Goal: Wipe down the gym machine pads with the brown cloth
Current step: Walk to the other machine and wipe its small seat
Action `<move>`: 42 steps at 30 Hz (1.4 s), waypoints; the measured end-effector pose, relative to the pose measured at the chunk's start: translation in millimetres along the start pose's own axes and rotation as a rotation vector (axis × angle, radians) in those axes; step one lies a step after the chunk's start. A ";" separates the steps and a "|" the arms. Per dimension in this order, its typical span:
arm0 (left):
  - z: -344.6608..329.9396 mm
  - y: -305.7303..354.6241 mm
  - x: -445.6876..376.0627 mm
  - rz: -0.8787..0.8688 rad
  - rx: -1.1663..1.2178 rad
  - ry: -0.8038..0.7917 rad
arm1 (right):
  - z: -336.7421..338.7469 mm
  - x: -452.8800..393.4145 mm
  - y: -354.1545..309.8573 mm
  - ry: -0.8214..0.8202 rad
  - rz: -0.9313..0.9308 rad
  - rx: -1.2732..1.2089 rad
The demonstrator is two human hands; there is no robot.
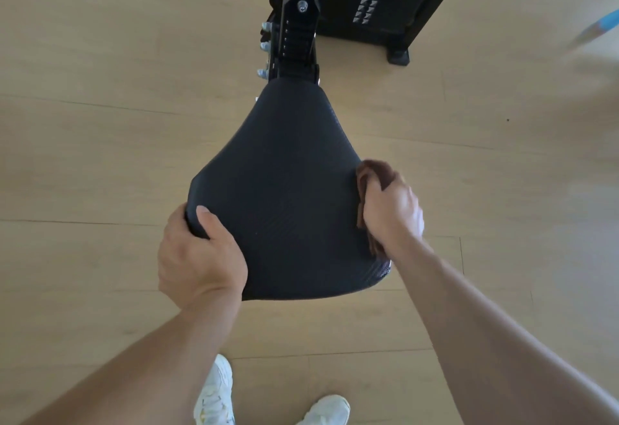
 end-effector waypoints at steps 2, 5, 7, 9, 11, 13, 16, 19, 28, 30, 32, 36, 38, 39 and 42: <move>0.3 -1.6 -0.2 0.010 0.007 0.006 | -7.4 -16.7 -38.4 -0.088 0.076 0.020; 0.8 -0.6 -0.1 0.007 0.023 0.014 | -19.5 -23.2 -81.9 -0.127 0.224 0.086; 0.0 -0.2 -1.6 0.010 0.017 0.002 | -12.5 -13.9 -81.4 -0.081 0.289 0.091; -0.4 -1.2 -2.5 0.019 0.022 -0.014 | 1.7 3.1 -57.6 -0.021 0.311 0.077; -0.9 -0.7 -1.3 0.024 0.026 -0.023 | 6.5 18.7 -25.1 -0.017 0.264 0.057; -0.9 -0.9 -0.7 0.034 0.027 -0.025 | 0.2 18.4 -15.3 -0.041 0.204 0.044; -3.2 -1.5 0.2 0.039 0.019 -0.036 | -10.3 -4.4 -47.9 -0.008 0.148 0.174; -1.7 0.0 0.0 0.034 0.026 -0.027 | -21.6 -21.0 -101.4 0.015 0.138 0.141; -1.6 -1.6 0.3 0.037 0.053 -0.010 | -51.7 14.6 -196.4 0.202 0.879 0.115; -2.2 -3.8 0.9 0.029 0.053 -0.003 | -67.9 34.6 -206.6 0.115 1.124 0.260; -2.2 -4.4 0.4 0.020 0.044 0.008 | -83.0 47.8 -220.0 -0.015 1.118 0.441; -1.6 -4.4 0.4 0.014 0.048 0.009 | -110.5 89.5 -235.1 -0.028 1.114 0.954; 5.0 -5.7 2.9 0.037 0.135 0.065 | -136.8 124.4 -224.8 -0.075 1.126 1.117; 7.7 -5.4 4.4 0.055 0.212 0.109 | -152.7 141.8 -214.4 -0.152 1.110 1.148; 9.2 -16.0 3.1 0.251 0.506 0.229 | -182.0 178.5 -192.7 -0.312 1.089 1.095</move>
Point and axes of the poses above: each hand's wrist, its own x-axis away from the middle knuckle, its own z-axis out of the back of the hand, y = z × x, the point moved 7 cm from there along -x, towards the middle knuckle, and after that the axes turned 14 degrees about -z, right-handed, at the moved point
